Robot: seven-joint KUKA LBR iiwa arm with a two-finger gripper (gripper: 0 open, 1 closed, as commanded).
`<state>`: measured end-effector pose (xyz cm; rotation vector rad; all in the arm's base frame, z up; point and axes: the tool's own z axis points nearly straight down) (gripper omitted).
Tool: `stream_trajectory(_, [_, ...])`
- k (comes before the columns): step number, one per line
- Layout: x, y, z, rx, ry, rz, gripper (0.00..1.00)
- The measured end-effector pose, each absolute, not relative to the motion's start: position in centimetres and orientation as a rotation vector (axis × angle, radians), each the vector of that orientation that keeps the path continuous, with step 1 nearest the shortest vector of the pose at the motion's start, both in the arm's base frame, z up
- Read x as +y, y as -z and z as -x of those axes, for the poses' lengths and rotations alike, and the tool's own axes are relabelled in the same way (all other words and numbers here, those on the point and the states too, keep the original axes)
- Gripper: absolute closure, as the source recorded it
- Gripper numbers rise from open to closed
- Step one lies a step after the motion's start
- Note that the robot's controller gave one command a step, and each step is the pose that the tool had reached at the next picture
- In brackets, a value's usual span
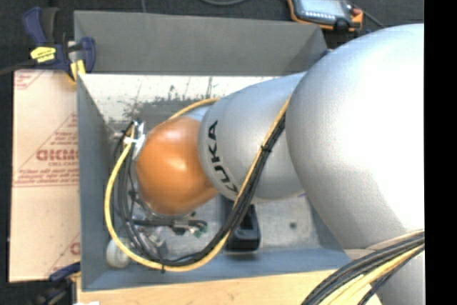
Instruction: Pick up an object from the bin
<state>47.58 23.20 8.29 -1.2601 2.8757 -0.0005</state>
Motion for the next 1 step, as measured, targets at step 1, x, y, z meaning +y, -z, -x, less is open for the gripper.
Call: stream_trajectory(1, [23.2, -9.26, -47.6, 2.875, 0.0, 1.261, 1.0])
